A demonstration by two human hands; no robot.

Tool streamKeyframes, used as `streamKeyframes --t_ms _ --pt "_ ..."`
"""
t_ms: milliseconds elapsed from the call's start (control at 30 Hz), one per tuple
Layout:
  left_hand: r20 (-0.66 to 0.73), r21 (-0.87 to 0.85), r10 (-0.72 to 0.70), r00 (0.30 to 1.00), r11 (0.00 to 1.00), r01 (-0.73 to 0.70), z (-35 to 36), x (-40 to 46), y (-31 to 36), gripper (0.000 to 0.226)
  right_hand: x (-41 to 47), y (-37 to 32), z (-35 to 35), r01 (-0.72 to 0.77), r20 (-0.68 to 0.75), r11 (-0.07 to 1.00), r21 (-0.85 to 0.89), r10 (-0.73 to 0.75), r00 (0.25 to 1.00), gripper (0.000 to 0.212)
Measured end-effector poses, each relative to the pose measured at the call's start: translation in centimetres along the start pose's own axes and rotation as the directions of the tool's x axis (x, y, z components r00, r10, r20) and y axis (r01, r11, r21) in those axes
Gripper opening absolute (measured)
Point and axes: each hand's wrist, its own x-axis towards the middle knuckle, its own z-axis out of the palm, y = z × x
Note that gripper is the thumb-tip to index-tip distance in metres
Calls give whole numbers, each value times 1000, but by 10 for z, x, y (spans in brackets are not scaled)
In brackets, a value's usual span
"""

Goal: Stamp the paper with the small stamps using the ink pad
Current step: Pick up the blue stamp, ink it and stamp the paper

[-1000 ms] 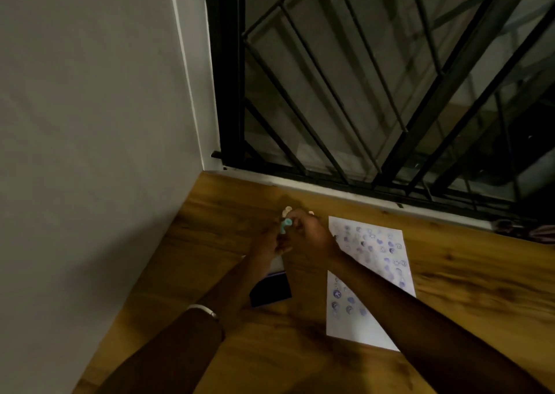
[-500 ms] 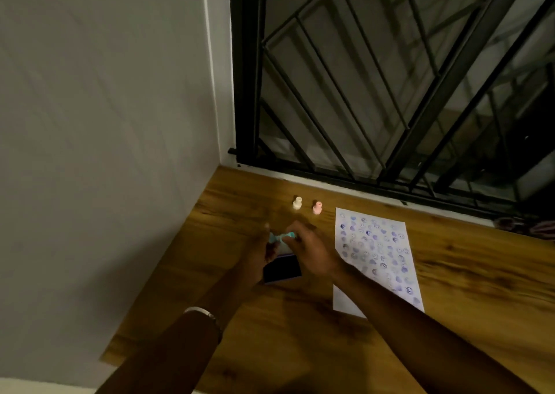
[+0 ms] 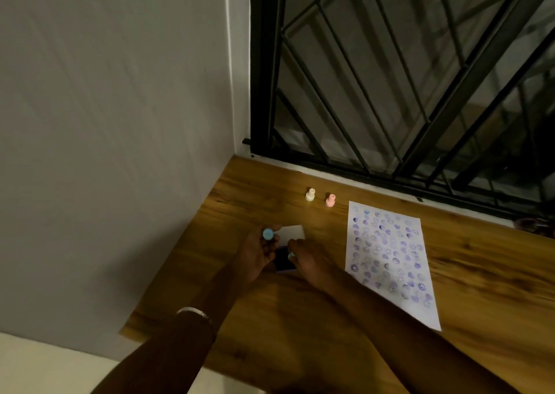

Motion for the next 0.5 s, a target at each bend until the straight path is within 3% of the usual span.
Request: streamKeyframes --t_ms 167,300,500 --pt "-63 65 7 998 998 -3 0 4 -2 28 9 4 -2 25 68 999 -20 -24 997 38" --pt "-94 46 6 996 999 -1 1 9 -7 21 11 7 0 52 62 999 -14 -51 997 31" --pt "-128 74 -8 992 997 18 5 4 -6 14 8 4 0 41 60 998 -41 -39 997 39"
